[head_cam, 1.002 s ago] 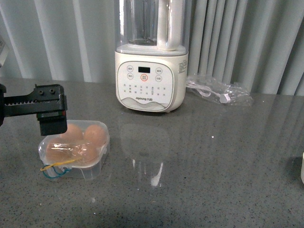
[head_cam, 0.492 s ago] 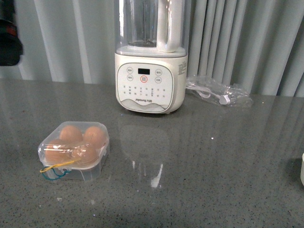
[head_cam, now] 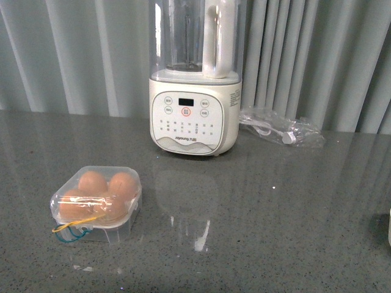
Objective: Put egg into box
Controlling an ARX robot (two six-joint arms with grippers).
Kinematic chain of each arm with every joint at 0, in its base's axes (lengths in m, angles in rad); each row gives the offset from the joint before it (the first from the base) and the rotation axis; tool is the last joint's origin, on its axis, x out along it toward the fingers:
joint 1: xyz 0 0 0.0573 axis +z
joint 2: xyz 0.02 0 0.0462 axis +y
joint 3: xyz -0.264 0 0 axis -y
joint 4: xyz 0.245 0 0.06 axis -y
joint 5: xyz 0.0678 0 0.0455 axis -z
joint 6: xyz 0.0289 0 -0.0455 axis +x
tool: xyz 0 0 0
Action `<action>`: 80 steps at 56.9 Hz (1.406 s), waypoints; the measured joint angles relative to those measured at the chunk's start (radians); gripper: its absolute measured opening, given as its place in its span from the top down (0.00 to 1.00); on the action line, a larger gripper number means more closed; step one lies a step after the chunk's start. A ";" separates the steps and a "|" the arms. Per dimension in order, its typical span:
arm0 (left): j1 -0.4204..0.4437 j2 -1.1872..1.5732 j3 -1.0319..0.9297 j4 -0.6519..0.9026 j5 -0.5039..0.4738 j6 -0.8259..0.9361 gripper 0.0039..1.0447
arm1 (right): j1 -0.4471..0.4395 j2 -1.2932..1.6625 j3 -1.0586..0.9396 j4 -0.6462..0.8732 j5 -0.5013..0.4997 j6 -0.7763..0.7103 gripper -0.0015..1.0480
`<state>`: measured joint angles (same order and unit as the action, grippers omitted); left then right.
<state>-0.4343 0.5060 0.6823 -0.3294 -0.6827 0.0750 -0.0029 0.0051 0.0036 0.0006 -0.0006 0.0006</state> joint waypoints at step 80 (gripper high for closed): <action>0.432 -0.454 -0.625 0.317 0.682 -0.077 0.97 | 0.000 0.000 0.000 0.000 0.000 0.000 0.07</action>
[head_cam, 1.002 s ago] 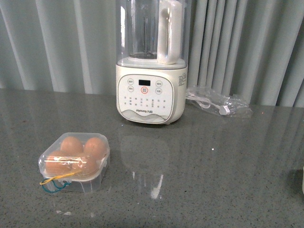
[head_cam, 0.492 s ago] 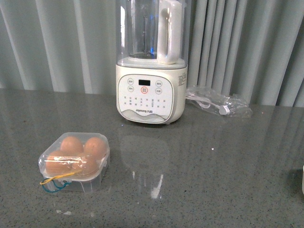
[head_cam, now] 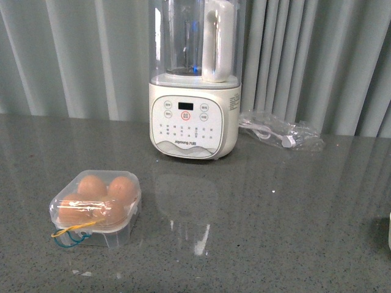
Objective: Put egg into box
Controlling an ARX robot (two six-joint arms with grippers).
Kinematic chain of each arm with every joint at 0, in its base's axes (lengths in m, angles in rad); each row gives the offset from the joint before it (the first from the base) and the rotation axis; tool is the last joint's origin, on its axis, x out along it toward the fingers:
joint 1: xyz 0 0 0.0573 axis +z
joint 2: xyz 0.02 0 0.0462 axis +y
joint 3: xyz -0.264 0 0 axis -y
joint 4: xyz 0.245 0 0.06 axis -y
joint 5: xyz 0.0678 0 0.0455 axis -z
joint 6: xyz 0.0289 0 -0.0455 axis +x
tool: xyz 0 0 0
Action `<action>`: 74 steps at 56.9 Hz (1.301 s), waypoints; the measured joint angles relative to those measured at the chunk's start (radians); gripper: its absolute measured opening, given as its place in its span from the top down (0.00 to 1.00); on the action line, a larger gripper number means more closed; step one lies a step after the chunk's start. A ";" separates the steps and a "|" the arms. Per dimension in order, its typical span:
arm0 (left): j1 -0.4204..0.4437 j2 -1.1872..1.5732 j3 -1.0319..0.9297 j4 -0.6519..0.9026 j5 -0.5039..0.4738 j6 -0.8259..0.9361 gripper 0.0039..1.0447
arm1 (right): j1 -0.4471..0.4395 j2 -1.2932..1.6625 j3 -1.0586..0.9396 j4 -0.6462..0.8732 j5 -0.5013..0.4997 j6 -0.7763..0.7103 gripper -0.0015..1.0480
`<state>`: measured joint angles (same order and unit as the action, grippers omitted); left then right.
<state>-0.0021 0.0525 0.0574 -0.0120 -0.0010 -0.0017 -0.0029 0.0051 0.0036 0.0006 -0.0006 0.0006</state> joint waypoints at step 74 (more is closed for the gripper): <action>0.000 -0.049 -0.029 0.009 0.000 0.000 0.06 | 0.000 0.000 0.000 0.000 0.000 0.000 0.07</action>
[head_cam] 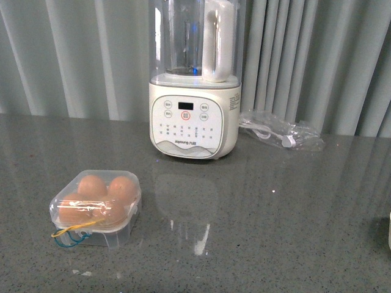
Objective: Put egg into box
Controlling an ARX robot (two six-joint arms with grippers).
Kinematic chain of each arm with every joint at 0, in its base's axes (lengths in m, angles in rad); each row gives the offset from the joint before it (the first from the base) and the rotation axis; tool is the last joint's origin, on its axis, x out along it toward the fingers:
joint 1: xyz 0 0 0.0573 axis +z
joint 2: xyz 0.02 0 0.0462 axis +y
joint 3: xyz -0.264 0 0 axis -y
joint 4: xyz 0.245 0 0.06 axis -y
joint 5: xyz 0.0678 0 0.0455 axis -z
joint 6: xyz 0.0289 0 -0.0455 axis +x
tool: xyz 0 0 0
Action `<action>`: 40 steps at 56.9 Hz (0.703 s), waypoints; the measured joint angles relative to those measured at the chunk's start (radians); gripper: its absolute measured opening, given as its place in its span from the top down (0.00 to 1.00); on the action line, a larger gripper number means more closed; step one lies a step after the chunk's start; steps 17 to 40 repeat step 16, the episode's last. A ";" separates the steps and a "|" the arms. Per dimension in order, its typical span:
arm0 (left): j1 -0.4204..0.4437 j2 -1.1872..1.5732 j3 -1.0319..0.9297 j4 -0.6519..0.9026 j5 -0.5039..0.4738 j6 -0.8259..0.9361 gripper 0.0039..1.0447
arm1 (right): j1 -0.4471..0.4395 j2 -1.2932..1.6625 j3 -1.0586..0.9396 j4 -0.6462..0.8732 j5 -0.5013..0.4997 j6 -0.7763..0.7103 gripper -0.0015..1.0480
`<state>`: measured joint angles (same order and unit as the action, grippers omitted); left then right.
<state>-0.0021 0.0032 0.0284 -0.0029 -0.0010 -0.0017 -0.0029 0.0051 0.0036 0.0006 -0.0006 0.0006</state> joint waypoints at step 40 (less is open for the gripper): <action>0.000 0.000 0.000 0.000 0.000 0.000 0.06 | 0.000 0.000 0.000 0.000 0.000 0.000 0.07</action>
